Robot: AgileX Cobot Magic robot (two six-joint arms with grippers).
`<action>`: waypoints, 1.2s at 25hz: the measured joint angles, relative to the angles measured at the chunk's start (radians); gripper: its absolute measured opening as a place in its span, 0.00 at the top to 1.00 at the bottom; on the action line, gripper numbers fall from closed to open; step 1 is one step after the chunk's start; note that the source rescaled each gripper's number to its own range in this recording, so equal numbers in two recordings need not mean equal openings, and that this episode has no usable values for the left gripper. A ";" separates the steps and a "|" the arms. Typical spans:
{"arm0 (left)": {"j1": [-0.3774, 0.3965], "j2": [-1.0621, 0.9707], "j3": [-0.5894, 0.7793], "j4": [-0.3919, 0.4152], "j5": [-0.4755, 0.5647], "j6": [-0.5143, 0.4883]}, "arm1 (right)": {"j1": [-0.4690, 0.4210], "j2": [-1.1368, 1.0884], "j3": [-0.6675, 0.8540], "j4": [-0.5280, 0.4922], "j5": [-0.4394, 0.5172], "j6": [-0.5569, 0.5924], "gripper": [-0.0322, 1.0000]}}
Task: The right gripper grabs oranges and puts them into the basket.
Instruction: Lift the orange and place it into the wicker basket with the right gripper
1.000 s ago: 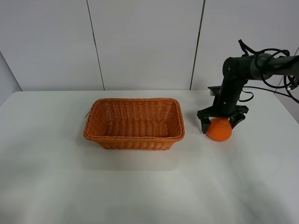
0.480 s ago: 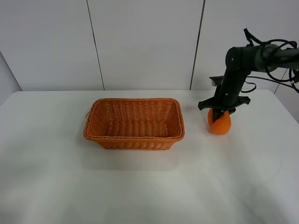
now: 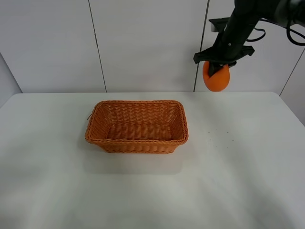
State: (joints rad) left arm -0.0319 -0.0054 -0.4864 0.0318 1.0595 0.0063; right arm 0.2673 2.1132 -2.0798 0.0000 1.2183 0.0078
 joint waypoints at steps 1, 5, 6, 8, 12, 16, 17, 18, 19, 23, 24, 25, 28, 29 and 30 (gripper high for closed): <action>0.000 0.000 0.000 0.000 0.000 0.000 | 0.030 0.000 -0.006 0.000 0.000 0.002 0.97; 0.000 0.000 0.000 0.000 0.000 0.000 | 0.162 0.010 -0.007 0.009 -0.015 0.012 0.97; 0.000 0.000 0.000 0.000 0.000 0.000 | 0.195 0.018 -0.007 0.011 -0.033 0.013 0.97; 0.000 0.000 0.000 0.000 0.000 0.000 | 0.253 0.042 -0.008 0.014 -0.073 0.016 0.97; 0.000 0.000 0.000 0.000 0.000 0.000 | 0.349 0.127 -0.010 0.014 -0.166 0.019 0.97; 0.000 0.000 0.000 0.000 0.000 0.000 | 0.391 0.229 -0.010 0.014 -0.244 0.019 0.97; 0.000 0.000 0.000 0.000 0.000 0.000 | 0.391 0.251 -0.010 0.016 -0.252 0.019 0.97; 0.000 0.000 0.000 0.000 0.000 0.000 | 0.391 0.266 -0.010 0.018 -0.255 0.021 0.97; 0.000 0.000 0.000 0.000 0.000 0.000 | 0.391 0.281 -0.010 0.018 -0.256 0.025 0.95; 0.000 0.000 0.000 0.000 0.000 0.000 | 0.391 0.296 -0.010 0.019 -0.247 0.025 0.36; 0.000 0.000 0.000 0.000 0.000 0.000 | 0.391 0.292 -0.010 0.019 -0.247 0.024 0.21; 0.000 0.000 0.000 0.000 0.000 0.000 | 0.391 0.287 -0.010 0.019 -0.246 0.020 0.13; 0.000 0.000 0.000 0.000 0.000 0.000 | 0.391 0.263 -0.021 0.019 -0.217 0.014 0.03; 0.000 0.000 0.000 0.000 0.000 0.000 | 0.391 0.257 -0.035 0.019 -0.199 0.013 0.01; 0.000 0.000 0.000 0.000 0.000 0.000 | 0.390 0.250 -0.053 0.018 -0.171 0.012 0.00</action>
State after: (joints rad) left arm -0.0319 -0.0054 -0.4864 0.0318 1.0595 0.0063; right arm 0.6575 2.3634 -2.1327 0.0179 1.0474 0.0201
